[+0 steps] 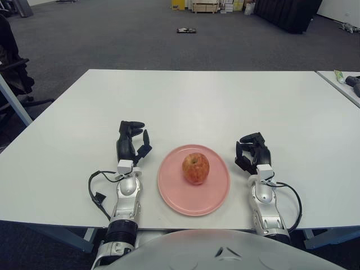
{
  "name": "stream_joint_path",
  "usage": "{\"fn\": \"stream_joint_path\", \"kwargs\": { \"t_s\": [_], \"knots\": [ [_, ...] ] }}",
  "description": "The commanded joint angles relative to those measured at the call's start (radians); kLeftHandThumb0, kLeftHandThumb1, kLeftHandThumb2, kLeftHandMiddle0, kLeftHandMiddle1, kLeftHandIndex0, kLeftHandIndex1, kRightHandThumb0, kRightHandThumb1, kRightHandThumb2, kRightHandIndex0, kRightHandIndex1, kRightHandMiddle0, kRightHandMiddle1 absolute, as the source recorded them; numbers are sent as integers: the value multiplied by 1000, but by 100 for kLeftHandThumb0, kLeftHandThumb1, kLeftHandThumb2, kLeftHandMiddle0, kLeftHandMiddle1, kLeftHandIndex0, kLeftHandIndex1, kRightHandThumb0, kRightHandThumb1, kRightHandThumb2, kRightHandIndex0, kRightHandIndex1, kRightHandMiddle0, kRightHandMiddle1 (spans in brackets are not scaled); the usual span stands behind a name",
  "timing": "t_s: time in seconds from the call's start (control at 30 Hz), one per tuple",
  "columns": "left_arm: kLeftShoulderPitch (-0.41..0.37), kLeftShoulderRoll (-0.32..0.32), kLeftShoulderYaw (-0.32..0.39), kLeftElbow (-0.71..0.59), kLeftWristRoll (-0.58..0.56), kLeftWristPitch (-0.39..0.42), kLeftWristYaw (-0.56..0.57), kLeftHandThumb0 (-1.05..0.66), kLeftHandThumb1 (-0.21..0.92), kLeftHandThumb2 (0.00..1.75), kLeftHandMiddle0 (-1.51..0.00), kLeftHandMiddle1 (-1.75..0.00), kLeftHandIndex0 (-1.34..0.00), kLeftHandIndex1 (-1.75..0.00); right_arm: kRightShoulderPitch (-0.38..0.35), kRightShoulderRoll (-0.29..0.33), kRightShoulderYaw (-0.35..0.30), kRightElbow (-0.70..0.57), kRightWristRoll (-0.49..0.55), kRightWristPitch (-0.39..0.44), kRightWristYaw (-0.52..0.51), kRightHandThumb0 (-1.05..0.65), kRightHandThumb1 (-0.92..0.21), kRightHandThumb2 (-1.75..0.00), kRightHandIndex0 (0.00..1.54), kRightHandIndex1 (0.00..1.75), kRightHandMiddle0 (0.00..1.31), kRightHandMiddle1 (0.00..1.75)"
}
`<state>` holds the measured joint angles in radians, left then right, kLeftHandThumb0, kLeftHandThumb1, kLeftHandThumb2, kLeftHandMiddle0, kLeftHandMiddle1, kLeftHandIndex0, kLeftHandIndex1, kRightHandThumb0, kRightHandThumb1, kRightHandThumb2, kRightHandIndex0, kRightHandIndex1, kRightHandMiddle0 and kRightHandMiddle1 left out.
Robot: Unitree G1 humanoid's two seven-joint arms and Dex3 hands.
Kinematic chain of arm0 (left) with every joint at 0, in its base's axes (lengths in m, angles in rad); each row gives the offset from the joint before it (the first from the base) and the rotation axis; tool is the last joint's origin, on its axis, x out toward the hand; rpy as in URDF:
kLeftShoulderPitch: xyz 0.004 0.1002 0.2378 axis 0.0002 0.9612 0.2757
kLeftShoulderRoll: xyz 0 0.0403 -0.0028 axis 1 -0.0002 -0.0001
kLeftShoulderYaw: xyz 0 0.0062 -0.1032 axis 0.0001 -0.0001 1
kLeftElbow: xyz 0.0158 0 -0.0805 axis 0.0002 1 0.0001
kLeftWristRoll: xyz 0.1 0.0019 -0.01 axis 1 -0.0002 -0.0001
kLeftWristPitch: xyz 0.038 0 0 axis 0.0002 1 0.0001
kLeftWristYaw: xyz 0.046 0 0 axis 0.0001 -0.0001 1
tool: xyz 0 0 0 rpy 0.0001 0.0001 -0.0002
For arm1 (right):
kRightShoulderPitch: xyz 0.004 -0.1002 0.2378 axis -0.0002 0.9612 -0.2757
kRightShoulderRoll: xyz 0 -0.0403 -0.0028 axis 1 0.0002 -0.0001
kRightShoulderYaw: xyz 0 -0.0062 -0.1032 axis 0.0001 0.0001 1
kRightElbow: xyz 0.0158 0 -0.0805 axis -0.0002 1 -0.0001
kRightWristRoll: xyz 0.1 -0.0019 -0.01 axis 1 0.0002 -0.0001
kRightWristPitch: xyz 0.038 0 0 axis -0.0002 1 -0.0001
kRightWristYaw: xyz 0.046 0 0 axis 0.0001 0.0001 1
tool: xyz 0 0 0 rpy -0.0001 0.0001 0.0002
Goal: Put the apple into the plate.
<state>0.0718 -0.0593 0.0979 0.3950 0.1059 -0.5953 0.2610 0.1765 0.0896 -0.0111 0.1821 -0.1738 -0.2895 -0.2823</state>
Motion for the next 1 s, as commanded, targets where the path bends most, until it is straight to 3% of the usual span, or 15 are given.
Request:
{"fn": "stream_joint_path", "kwargs": {
  "t_s": [0.0, 0.97],
  "knots": [
    [53, 1, -10, 45, 25, 18, 8, -39, 67, 88, -56, -167, -35, -175, 2, 2, 1, 6, 0, 23, -2, -38, -70, -83, 60, 141, 33, 175],
    [60, 4, -16, 15, -6, 50, -17, -38, 71, 83, -54, -171, -32, -175, -5, 10, -3, 11, 1, 35, -23, -39, -66, -88, 60, 141, 35, 175]
  ]
}}
